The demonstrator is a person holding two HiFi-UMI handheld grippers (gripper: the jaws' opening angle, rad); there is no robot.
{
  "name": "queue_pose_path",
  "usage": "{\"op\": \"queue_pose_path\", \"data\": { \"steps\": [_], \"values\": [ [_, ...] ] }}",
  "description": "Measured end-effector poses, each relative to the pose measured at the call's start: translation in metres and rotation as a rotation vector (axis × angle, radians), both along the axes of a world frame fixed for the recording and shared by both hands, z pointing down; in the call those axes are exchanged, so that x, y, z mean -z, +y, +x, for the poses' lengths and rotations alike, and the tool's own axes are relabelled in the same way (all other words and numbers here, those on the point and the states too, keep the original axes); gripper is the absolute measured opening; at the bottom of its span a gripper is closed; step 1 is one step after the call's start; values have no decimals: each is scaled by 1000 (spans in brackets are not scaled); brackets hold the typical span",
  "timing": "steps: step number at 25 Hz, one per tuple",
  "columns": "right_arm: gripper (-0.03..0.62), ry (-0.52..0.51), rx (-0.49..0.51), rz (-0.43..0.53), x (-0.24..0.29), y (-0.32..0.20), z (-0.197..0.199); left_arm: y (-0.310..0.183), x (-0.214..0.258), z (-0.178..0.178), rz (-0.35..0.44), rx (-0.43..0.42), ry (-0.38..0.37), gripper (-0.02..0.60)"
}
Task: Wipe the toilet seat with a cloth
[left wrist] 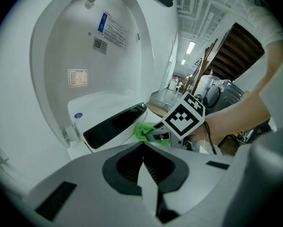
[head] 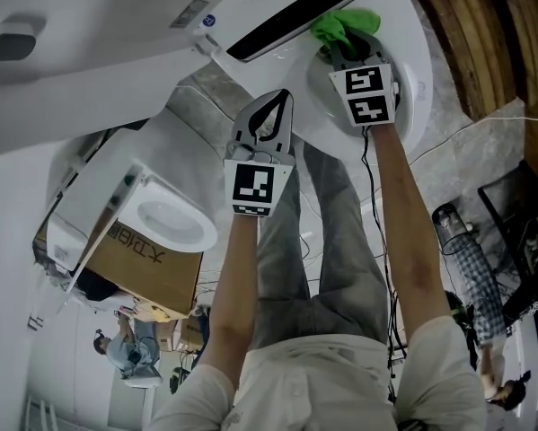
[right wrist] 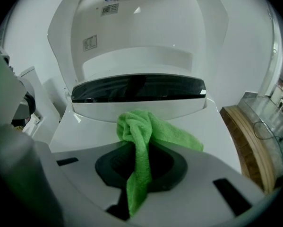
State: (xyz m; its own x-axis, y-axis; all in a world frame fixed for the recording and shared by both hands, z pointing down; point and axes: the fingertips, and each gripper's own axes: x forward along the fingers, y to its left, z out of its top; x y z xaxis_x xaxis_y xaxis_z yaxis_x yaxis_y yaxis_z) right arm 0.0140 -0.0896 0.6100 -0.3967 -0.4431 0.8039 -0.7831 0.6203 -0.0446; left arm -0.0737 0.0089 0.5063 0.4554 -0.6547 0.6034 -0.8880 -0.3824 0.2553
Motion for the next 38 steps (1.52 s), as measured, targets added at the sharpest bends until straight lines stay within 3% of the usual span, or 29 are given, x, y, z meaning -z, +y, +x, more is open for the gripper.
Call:
{"op": "queue_pose_path", "data": {
  "steps": [9, 16, 29, 38],
  "values": [
    [44, 16, -65, 59, 15, -21, 22, -10, 16, 6, 35, -20, -11, 12],
    [44, -42, -87, 136, 70, -8, 28, -17, 52, 6, 82, -31, -27, 12],
    [44, -159, -111, 292, 251, 41, 51, -15, 187, 20, 198, -23, -64, 12],
    [43, -246, -35, 426, 391, 89, 71, 9, 293, 47, 281, -16, -88, 12]
  ]
}}
